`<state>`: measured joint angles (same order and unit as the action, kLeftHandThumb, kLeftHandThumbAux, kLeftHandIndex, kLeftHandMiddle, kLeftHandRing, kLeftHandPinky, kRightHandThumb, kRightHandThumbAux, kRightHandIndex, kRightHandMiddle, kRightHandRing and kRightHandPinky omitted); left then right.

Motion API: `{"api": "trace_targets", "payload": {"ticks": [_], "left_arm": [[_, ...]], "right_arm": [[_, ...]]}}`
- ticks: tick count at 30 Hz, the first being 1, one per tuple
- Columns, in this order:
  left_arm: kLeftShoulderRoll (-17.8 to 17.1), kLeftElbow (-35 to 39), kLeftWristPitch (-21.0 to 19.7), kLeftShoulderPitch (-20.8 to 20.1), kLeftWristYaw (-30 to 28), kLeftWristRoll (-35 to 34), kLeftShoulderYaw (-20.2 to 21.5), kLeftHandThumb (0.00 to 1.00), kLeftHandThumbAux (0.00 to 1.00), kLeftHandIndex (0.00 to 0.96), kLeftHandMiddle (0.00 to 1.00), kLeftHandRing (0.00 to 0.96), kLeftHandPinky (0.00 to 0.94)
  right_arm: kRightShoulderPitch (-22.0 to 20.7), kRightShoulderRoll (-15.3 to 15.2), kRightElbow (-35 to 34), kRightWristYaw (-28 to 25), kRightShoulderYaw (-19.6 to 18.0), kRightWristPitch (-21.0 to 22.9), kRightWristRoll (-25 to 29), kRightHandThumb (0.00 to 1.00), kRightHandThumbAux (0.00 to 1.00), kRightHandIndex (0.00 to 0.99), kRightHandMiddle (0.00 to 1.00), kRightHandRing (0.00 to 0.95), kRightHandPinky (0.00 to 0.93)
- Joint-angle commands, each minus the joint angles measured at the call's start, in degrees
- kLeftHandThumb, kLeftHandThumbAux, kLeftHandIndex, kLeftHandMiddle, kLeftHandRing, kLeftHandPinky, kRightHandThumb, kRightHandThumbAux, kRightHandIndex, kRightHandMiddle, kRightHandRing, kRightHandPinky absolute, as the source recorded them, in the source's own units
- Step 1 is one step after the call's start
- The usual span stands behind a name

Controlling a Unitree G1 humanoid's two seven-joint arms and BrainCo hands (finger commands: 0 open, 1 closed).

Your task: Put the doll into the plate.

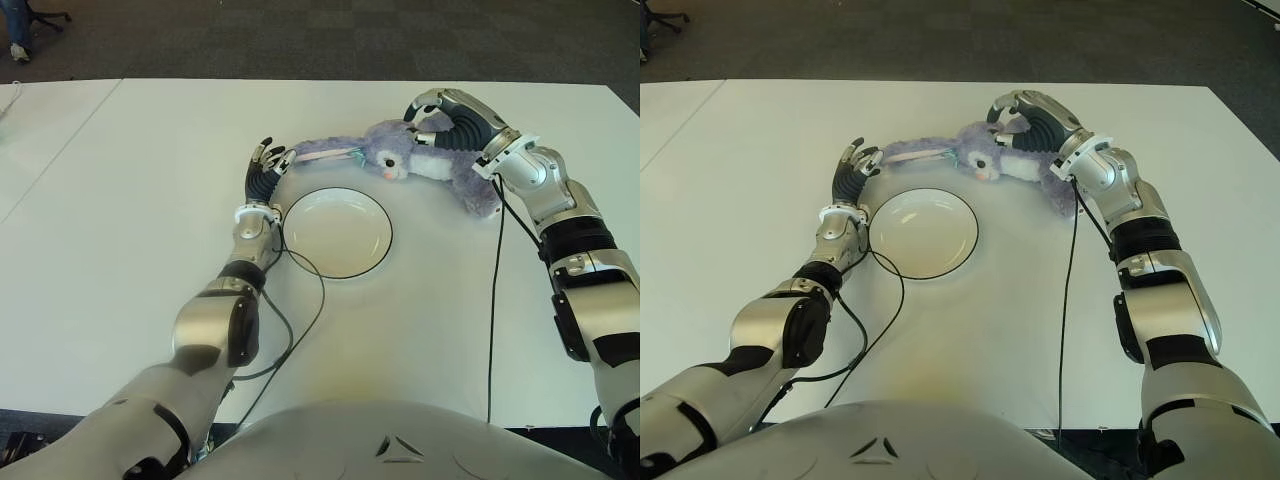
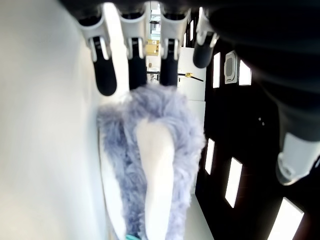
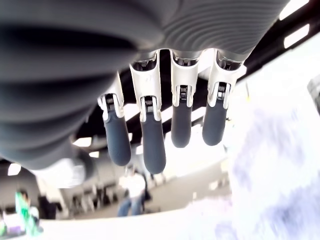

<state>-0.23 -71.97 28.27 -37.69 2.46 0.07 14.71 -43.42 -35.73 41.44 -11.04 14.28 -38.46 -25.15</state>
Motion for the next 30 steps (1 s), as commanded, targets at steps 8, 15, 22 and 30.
{"api": "trace_targets", "payload": {"ticks": [8, 15, 22, 30], "left_arm": [[1.5, -5.1, -5.6, 6.9, 0.4, 0.2, -0.1, 0.000, 0.560, 0.111, 0.231, 0.241, 0.242], [1.6, -5.2, -6.1, 6.8, 0.5, -0.2, 0.2, 0.000, 0.571, 0.120, 0.234, 0.256, 0.270], [1.8, -5.1, -5.5, 6.8, 0.2, -0.3, 0.5, 0.000, 0.575, 0.119, 0.244, 0.260, 0.263], [2.0, -5.0, -5.4, 6.8, -0.3, -0.6, 0.6, 0.000, 0.574, 0.121, 0.234, 0.254, 0.257]], "right_arm": [[-0.6, -1.4, 3.4, -3.7, 3.4, -1.0, -4.1, 0.138, 0.377, 0.000, 0.000, 0.000, 0.000], [-2.1, -1.5, 7.5, -3.9, 5.5, -0.5, -7.0, 0.111, 0.327, 0.000, 0.000, 0.000, 0.000], [-3.7, -1.5, 10.7, -2.8, 7.4, -0.7, -9.2, 0.104, 0.336, 0.000, 0.000, 0.000, 0.000], [-5.4, -1.9, 14.5, -0.9, 8.7, -1.2, -10.7, 0.108, 0.378, 0.027, 0.000, 0.000, 0.000]]}}
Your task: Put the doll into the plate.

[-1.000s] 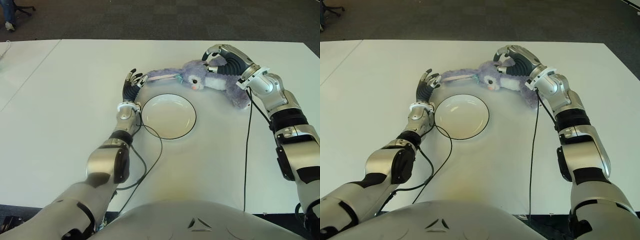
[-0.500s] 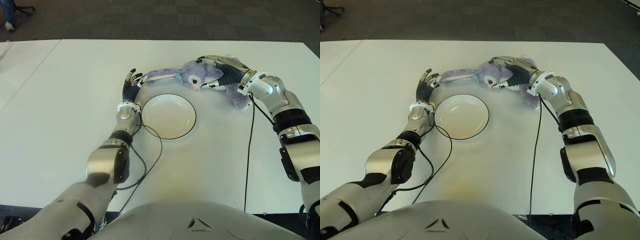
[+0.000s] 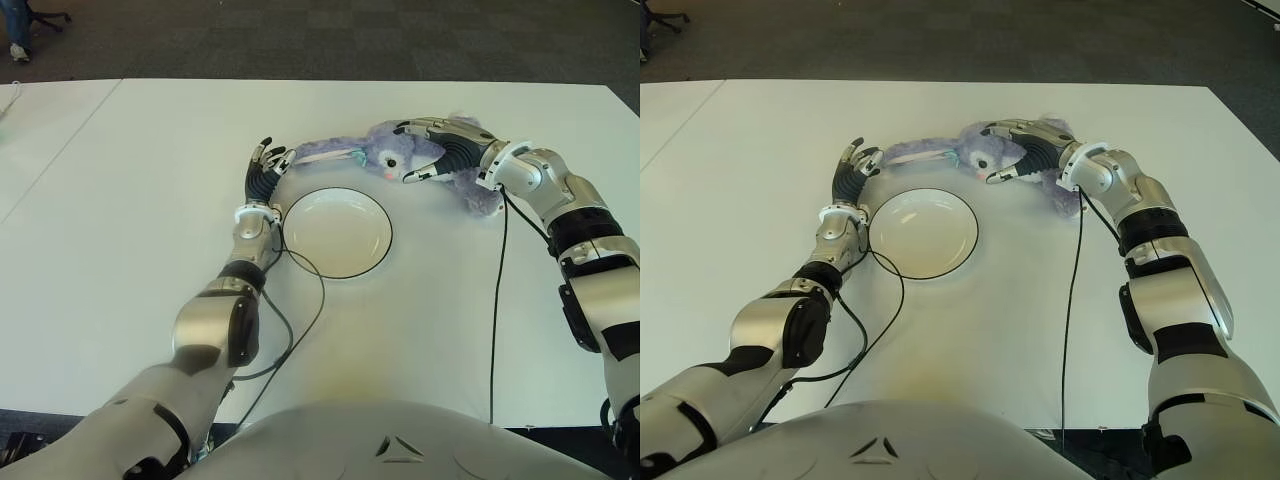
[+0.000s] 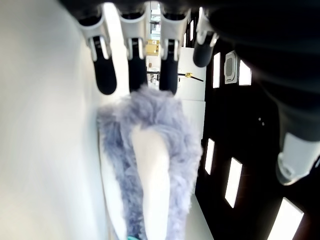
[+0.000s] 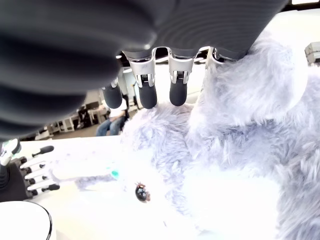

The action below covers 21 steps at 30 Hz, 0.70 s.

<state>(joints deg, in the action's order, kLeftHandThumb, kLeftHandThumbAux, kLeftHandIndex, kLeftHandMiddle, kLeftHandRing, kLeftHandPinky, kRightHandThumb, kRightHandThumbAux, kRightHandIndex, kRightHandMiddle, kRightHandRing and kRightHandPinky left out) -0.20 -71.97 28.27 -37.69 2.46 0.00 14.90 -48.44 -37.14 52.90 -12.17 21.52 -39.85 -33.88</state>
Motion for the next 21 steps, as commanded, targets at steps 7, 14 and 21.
{"api": "trace_targets", "payload": {"ticks": [7, 14, 21], "left_arm": [[1.9, -5.0, -5.3, 6.8, -0.2, -0.5, 0.4, 0.000, 0.588, 0.131, 0.231, 0.250, 0.257], [1.9, -5.0, -5.6, 6.7, -0.3, -0.7, 0.7, 0.000, 0.606, 0.129, 0.236, 0.255, 0.269], [1.7, -5.0, -5.5, 6.8, -0.4, -0.6, 0.7, 0.000, 0.616, 0.133, 0.236, 0.257, 0.265]], "right_arm": [[-2.2, -1.0, 5.9, 2.9, 2.5, 0.3, -3.5, 0.107, 0.420, 0.081, 0.000, 0.000, 0.000], [-3.7, -1.2, 7.2, 6.2, 3.3, -0.2, -4.7, 0.105, 0.452, 0.125, 0.000, 0.000, 0.000], [-7.5, -2.7, 7.7, 8.0, 2.1, -0.8, -4.4, 0.108, 0.478, 0.135, 0.000, 0.000, 0.000]]}}
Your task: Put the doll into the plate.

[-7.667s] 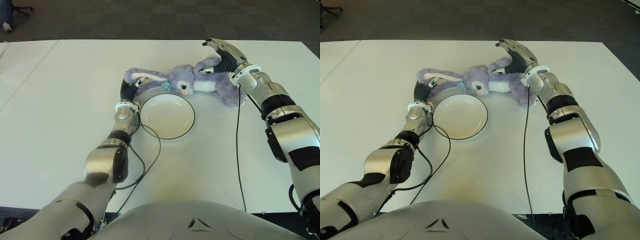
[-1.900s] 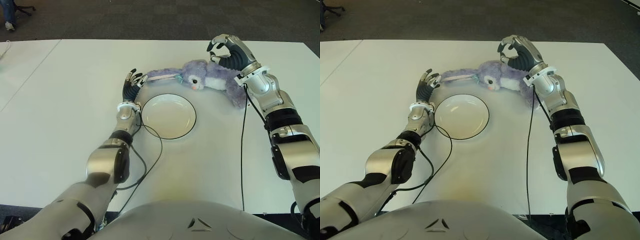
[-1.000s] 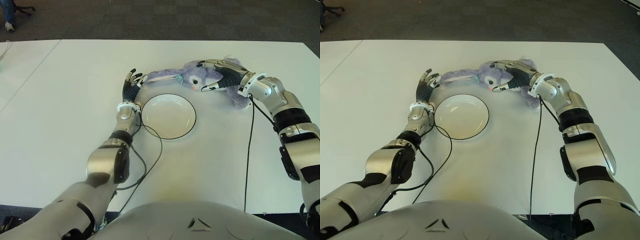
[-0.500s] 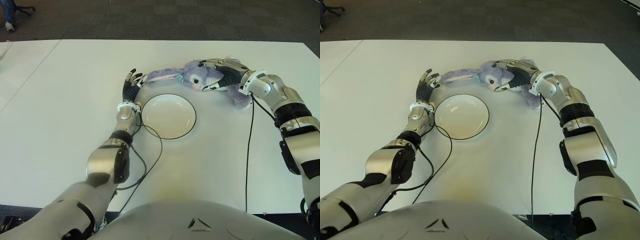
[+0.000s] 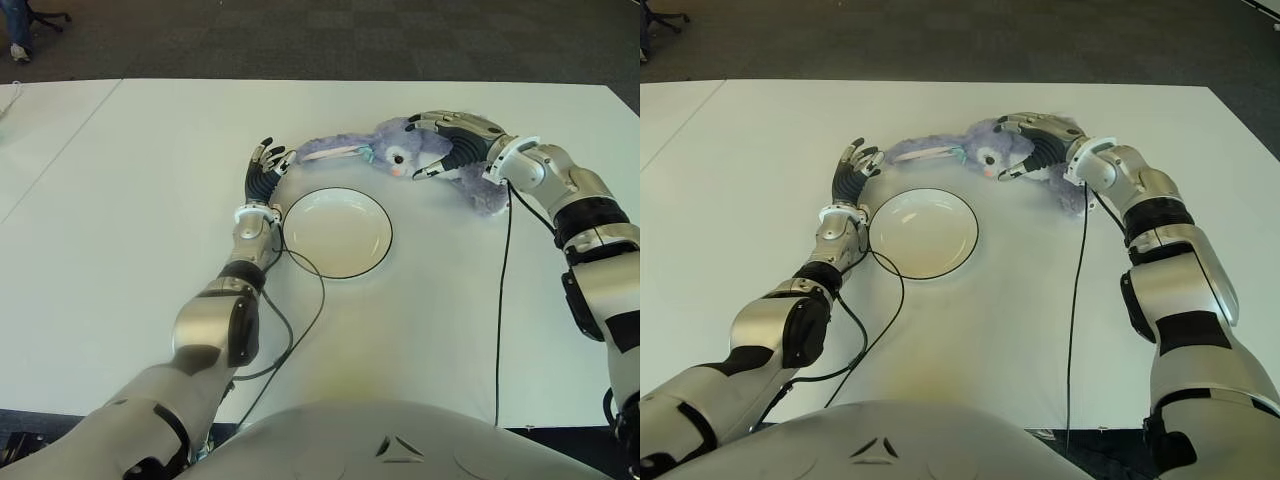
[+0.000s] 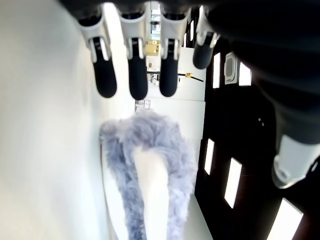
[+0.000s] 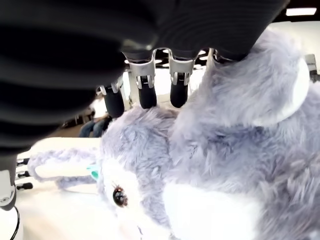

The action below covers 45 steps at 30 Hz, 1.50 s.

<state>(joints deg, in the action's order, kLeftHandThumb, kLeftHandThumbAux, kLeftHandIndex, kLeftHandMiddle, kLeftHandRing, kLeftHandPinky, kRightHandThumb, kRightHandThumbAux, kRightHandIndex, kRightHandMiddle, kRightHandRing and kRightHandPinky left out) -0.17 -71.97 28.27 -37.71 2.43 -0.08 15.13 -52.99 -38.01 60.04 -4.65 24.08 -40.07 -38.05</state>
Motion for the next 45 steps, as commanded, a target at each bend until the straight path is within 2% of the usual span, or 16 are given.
{"api": "trace_targets", "payload": {"ticks": [1, 7, 12, 19, 24, 30, 40, 45], "left_arm": [[1.7, -5.0, -5.5, 6.8, -0.4, -0.6, 0.5, 0.000, 0.618, 0.135, 0.240, 0.259, 0.263], [1.6, -5.1, -5.9, 6.8, -0.4, -0.5, 0.5, 0.000, 0.604, 0.132, 0.240, 0.258, 0.255], [1.7, -5.1, -5.9, 6.8, 0.1, -0.3, 0.3, 0.000, 0.589, 0.126, 0.234, 0.252, 0.256], [1.6, -5.1, -5.6, 6.8, 0.3, 0.1, -0.1, 0.000, 0.582, 0.124, 0.239, 0.252, 0.241], [1.5, -5.1, -5.5, 6.8, 0.6, 0.5, -0.6, 0.000, 0.581, 0.126, 0.234, 0.255, 0.270], [1.5, -5.1, -5.4, 7.0, 0.5, 0.4, -0.6, 0.000, 0.584, 0.127, 0.232, 0.255, 0.264], [1.6, -5.1, -5.5, 6.9, -0.2, -0.1, -0.2, 0.000, 0.591, 0.126, 0.233, 0.254, 0.263], [1.6, -5.1, -5.7, 6.8, 0.5, 0.3, -0.5, 0.000, 0.590, 0.123, 0.231, 0.252, 0.267]], "right_arm": [[-3.3, -2.1, 0.4, 0.5, -0.7, -0.7, -0.1, 0.109, 0.485, 0.133, 0.000, 0.000, 0.000], [-2.9, -3.3, -3.6, 0.9, -2.0, -2.2, 1.1, 0.078, 0.498, 0.127, 0.000, 0.000, 0.000], [-0.8, -4.6, -9.3, 0.3, -3.9, -4.2, 2.9, 0.050, 0.505, 0.125, 0.000, 0.000, 0.000], [0.4, -5.3, -12.0, 0.5, -5.6, -5.0, 4.0, 0.025, 0.529, 0.123, 0.000, 0.000, 0.000], [0.4, -5.5, -12.9, 1.5, -6.3, -4.1, 3.6, 0.018, 0.559, 0.120, 0.006, 0.000, 0.000], [0.2, -5.4, -13.3, 2.7, -7.0, -3.1, 3.2, 0.011, 0.586, 0.125, 0.023, 0.000, 0.000], [-1.0, -4.8, -11.0, 3.2, -7.5, -1.8, 3.6, 0.000, 0.583, 0.133, 0.039, 0.000, 0.000], [1.0, -2.6, -9.1, 4.1, -5.6, -0.9, 2.3, 0.012, 0.599, 0.136, 0.035, 0.000, 0.000]]}}
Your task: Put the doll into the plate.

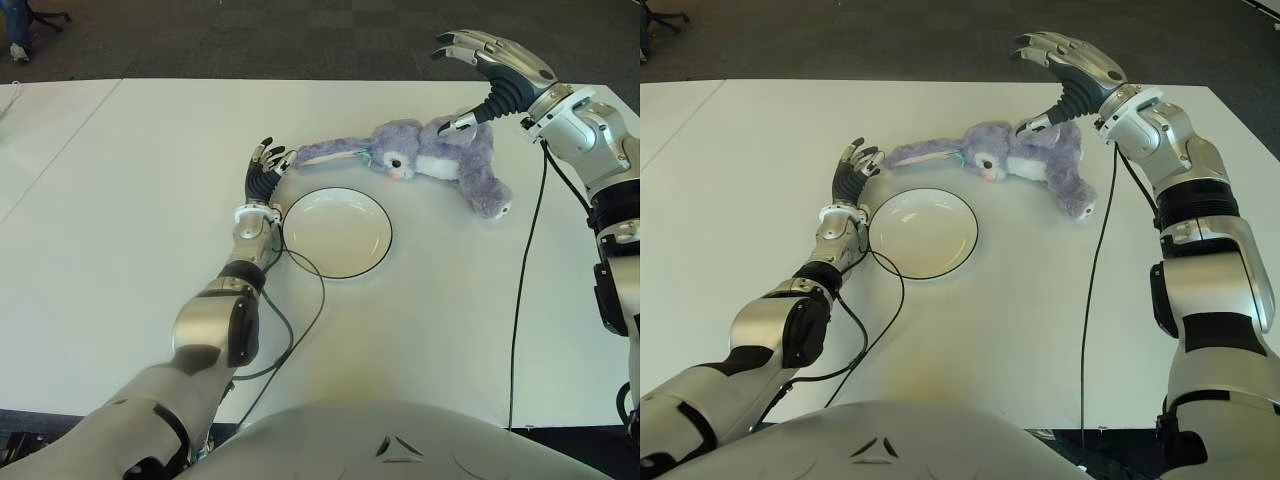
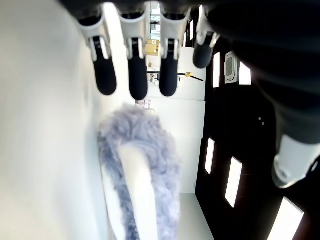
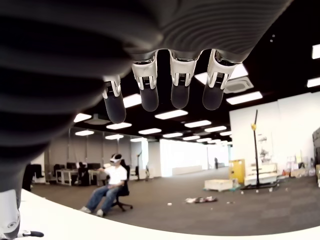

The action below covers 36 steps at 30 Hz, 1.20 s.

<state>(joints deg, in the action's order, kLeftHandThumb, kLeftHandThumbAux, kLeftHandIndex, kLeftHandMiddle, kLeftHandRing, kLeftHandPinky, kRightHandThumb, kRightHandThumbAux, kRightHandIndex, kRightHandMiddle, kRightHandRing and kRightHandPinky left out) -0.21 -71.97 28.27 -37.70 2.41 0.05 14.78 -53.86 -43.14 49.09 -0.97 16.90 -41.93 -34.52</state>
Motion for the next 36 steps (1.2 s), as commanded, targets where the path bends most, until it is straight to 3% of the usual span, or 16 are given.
{"api": "trace_targets", "payload": {"ticks": [1, 6, 10, 15, 25, 36], "left_arm": [[1.7, -5.1, -5.7, 6.8, 0.6, 0.2, -0.2, 0.000, 0.589, 0.123, 0.231, 0.253, 0.267], [1.6, -5.2, -5.7, 6.8, 0.7, 0.3, -0.2, 0.000, 0.584, 0.124, 0.230, 0.253, 0.264], [1.6, -5.2, -5.8, 6.8, 0.9, 0.4, -0.3, 0.000, 0.581, 0.126, 0.229, 0.250, 0.256], [1.6, -5.2, -5.9, 6.8, 1.0, 0.3, -0.2, 0.000, 0.569, 0.120, 0.227, 0.244, 0.243], [1.9, -5.2, -5.6, 6.9, 0.6, -0.2, 0.2, 0.000, 0.575, 0.124, 0.233, 0.261, 0.278], [2.1, -5.1, -5.5, 7.0, 0.2, -0.6, 0.6, 0.000, 0.592, 0.125, 0.231, 0.257, 0.267]], "right_arm": [[2.1, 2.9, 2.1, 0.5, 1.9, 1.0, -1.4, 0.026, 0.604, 0.140, 0.033, 0.000, 0.005], [2.1, 3.9, 3.9, -0.3, 2.8, 1.1, -1.3, 0.059, 0.617, 0.151, 0.029, 0.000, 0.003], [1.5, 4.9, 7.1, -0.3, 3.5, 0.5, -1.3, 0.163, 0.651, 0.174, 0.014, 0.000, 0.000], [-0.3, 6.7, 12.9, 1.4, 4.9, 0.9, -2.5, 0.222, 0.644, 0.180, 0.001, 0.000, 0.000], [-3.2, 9.8, 21.6, 3.3, 8.5, 3.8, -5.3, 0.147, 0.622, 0.163, 0.000, 0.000, 0.000], [-3.5, 13.1, 25.1, 4.9, 10.7, 7.8, -6.0, 0.121, 0.595, 0.137, 0.008, 0.000, 0.000]]}}
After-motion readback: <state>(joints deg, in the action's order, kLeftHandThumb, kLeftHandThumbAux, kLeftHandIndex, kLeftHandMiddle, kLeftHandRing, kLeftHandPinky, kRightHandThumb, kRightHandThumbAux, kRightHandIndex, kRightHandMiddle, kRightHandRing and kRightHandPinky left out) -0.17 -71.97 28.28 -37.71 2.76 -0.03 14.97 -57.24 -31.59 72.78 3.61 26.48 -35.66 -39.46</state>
